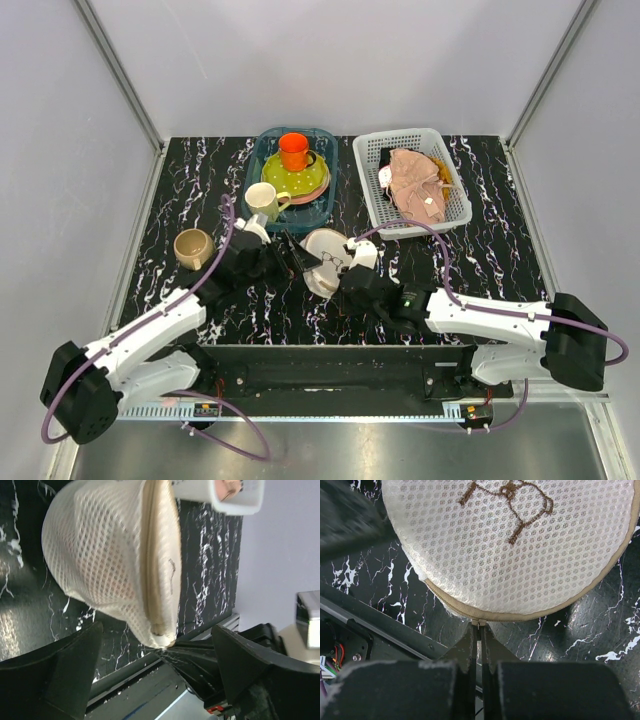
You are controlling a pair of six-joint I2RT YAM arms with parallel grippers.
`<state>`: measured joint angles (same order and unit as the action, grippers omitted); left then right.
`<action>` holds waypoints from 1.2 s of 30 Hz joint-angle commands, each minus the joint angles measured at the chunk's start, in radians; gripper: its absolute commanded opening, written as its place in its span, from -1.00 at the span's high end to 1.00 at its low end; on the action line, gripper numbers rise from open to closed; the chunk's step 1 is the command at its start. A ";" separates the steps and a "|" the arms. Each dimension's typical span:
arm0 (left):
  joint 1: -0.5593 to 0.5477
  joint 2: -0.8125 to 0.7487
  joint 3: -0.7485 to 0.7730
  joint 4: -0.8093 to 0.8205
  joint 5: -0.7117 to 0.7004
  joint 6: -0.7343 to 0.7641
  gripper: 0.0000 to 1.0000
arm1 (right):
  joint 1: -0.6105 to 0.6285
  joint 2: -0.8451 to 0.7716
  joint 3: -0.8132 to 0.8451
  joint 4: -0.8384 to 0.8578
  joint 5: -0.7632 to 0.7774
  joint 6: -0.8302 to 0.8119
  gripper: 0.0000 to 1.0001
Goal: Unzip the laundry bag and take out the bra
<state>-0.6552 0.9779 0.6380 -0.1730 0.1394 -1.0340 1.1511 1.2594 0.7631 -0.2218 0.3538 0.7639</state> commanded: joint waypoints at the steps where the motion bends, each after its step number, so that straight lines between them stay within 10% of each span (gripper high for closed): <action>1: -0.037 0.037 -0.018 0.107 0.014 -0.081 -0.80 | -0.001 0.003 0.038 0.041 0.004 0.009 1.00; 7: -0.072 0.111 -0.003 0.161 -0.001 -0.101 -0.60 | -0.001 0.005 0.039 0.041 -0.001 0.009 1.00; 17: -0.064 0.114 0.041 0.066 -0.047 -0.032 1.00 | -0.088 -0.077 -0.047 0.009 -0.021 0.011 1.00; 22: -0.023 0.084 0.080 0.007 -0.011 0.051 1.00 | -0.312 -0.274 -0.197 0.004 -0.117 -0.014 1.00; 31: 0.005 0.298 0.205 0.073 0.157 0.156 1.00 | -0.279 -0.249 -0.147 0.036 -0.240 -0.002 1.00; 36: 0.005 0.459 0.393 -0.038 0.158 0.253 -0.25 | -0.194 -0.253 -0.093 0.044 -0.208 0.021 1.00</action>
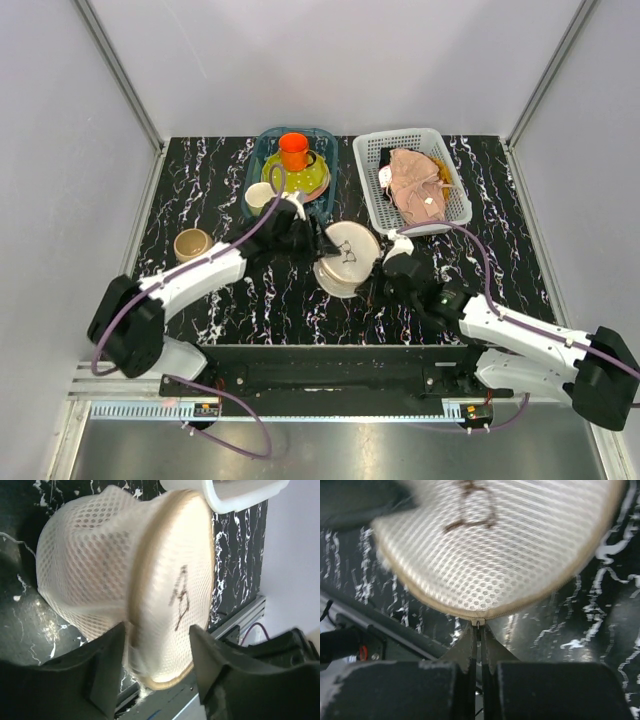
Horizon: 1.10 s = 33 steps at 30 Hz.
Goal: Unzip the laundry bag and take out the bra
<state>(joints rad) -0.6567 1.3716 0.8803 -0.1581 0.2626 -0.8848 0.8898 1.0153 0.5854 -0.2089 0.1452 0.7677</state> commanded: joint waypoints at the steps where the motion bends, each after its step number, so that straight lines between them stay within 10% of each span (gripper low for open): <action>1: 0.006 0.064 0.167 -0.084 0.033 0.113 -0.44 | 0.080 -0.009 0.088 0.031 0.022 0.024 1.00; 3: 0.006 0.009 0.180 -0.099 0.012 0.127 -0.81 | 0.095 -0.009 0.093 0.031 0.039 0.031 1.00; 7: 0.005 -0.145 0.158 -0.191 -0.106 0.132 -0.96 | 0.095 0.006 0.082 0.045 0.091 0.041 1.00; 15: -0.012 -0.368 -0.093 -0.070 -0.100 -0.086 -0.86 | 0.095 0.083 0.094 0.106 0.067 0.039 1.00; 29: -0.084 -0.157 -0.152 0.189 -0.080 -0.209 -0.71 | 0.095 0.111 0.083 0.124 0.059 0.059 1.00; 33: -0.084 -0.105 -0.149 0.224 -0.068 -0.227 0.98 | 0.095 0.106 0.076 0.117 0.066 0.041 1.00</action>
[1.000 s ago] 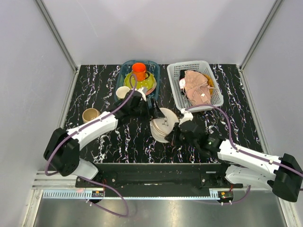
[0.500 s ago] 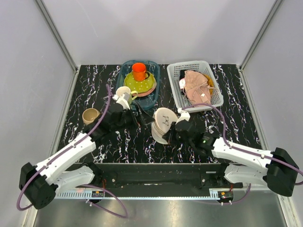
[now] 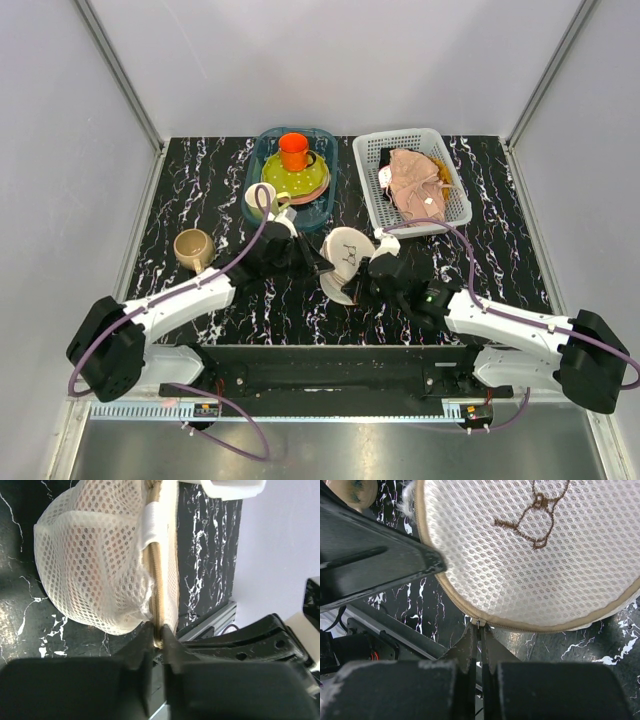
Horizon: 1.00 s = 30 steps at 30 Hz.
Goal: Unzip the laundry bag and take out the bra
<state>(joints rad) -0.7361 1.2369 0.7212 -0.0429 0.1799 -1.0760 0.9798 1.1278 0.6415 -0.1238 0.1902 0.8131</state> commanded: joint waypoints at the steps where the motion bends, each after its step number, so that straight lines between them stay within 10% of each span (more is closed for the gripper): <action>1: -0.002 0.039 0.023 0.103 0.016 -0.030 1.00 | 0.005 -0.011 0.015 0.026 0.031 -0.017 1.00; 21: 0.118 0.185 0.320 -0.115 0.085 0.212 0.98 | -0.081 -0.143 -0.043 -0.042 -0.040 -0.012 1.00; 23: 0.119 0.208 0.351 -0.150 0.111 0.229 0.52 | -0.067 -0.116 -0.022 -0.020 -0.050 -0.015 1.00; 24: 0.116 0.204 0.359 -0.149 0.122 0.237 -0.28 | -0.067 -0.106 -0.020 -0.008 -0.054 -0.014 1.00; 25: 0.115 0.190 0.353 -0.150 0.122 0.247 -0.68 | -0.067 -0.099 -0.019 -0.002 -0.052 -0.014 1.00; 30: 0.100 0.033 0.236 -0.155 0.033 0.255 -0.98 | -0.067 -0.077 -0.029 0.003 -0.017 -0.008 1.00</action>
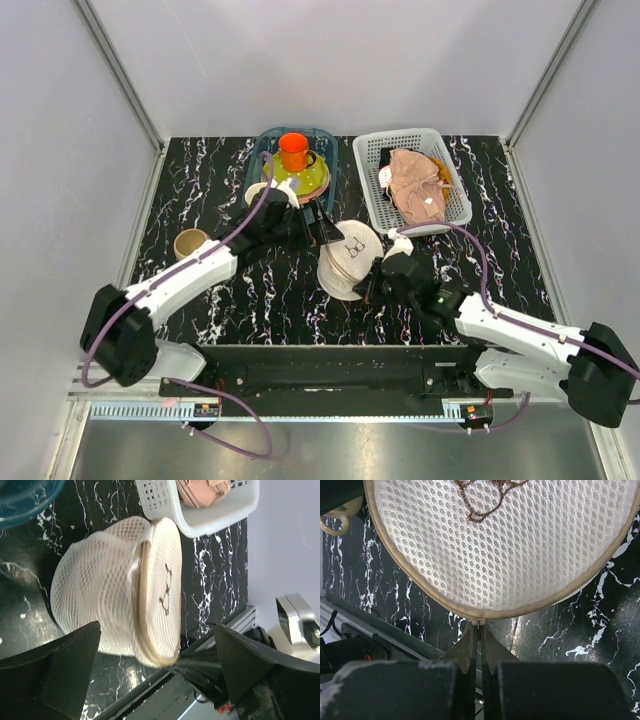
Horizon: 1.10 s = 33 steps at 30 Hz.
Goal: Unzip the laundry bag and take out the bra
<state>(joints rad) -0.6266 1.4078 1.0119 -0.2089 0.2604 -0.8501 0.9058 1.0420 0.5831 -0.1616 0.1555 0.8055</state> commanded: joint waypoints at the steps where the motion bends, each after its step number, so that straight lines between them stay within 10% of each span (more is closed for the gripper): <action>1: -0.018 -0.183 -0.074 0.014 -0.055 0.013 -0.98 | 0.007 0.010 0.029 0.042 0.018 -0.002 1.00; 13: -0.173 -0.123 -0.165 0.169 -0.141 -0.107 -0.80 | 0.007 0.023 0.050 0.042 0.030 -0.026 1.00; 15: -0.174 -0.086 -0.148 0.172 -0.133 -0.122 -0.53 | 0.004 0.009 0.040 0.027 0.042 -0.026 1.00; 18: -0.165 -0.099 -0.168 0.200 -0.162 -0.138 0.67 | -0.011 -0.023 0.034 -0.012 0.052 -0.037 1.00; 20: -0.141 -0.109 -0.142 0.155 -0.164 -0.109 1.00 | -0.039 -0.060 0.026 -0.056 0.081 -0.049 1.00; 33: 0.002 -0.106 -0.053 0.099 -0.041 -0.006 1.00 | -0.209 -0.287 0.016 -0.207 -0.080 -0.101 1.00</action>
<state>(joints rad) -0.6754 1.2415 0.8623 -0.1196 0.2005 -0.9249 0.7132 0.7513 0.5503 -0.2832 0.1204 0.7418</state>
